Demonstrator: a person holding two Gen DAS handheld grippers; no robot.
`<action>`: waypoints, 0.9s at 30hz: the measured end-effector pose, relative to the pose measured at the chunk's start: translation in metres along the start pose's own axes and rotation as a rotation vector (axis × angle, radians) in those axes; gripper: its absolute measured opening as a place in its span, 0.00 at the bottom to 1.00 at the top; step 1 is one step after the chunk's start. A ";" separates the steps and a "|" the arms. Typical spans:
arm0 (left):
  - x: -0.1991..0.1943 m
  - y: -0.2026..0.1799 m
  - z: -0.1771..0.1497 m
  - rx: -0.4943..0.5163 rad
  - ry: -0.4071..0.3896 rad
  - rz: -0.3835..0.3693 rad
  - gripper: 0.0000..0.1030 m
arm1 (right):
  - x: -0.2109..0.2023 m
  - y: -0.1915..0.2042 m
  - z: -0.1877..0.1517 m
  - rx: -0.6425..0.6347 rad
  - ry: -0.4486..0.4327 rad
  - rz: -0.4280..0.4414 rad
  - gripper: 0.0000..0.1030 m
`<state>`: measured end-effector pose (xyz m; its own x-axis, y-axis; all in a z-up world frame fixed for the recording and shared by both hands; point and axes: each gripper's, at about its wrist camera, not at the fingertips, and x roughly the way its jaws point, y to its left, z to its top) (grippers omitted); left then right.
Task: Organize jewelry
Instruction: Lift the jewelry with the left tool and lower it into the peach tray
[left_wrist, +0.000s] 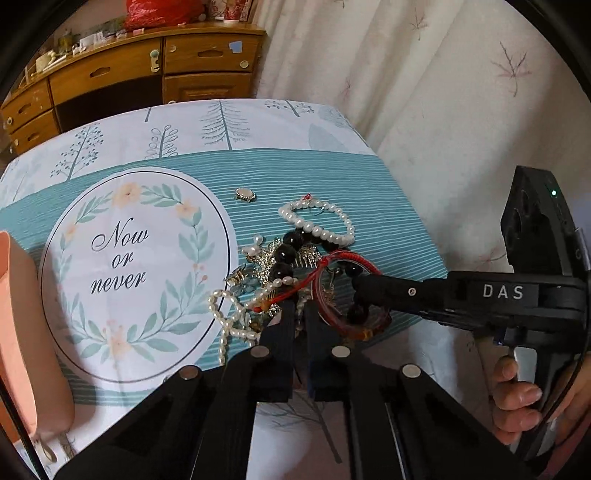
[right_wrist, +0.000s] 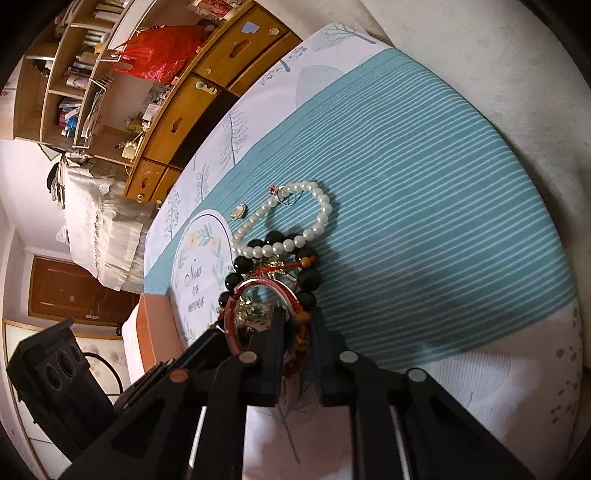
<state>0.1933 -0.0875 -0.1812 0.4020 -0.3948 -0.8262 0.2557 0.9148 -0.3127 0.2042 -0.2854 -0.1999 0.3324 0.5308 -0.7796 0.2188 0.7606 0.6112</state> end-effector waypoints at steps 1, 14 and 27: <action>-0.003 0.002 -0.001 -0.012 -0.001 -0.010 0.02 | -0.003 0.001 -0.001 -0.004 -0.012 -0.003 0.12; -0.070 0.022 -0.005 -0.040 -0.049 -0.041 0.02 | -0.042 0.039 -0.009 -0.123 -0.139 -0.024 0.09; -0.207 0.062 0.024 -0.016 -0.222 -0.160 0.02 | -0.065 0.109 -0.031 -0.181 -0.274 -0.029 0.09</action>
<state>0.1471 0.0489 -0.0186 0.5413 -0.5419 -0.6429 0.3181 0.8398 -0.4400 0.1779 -0.2253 -0.0862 0.5679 0.4064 -0.7158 0.0734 0.8412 0.5358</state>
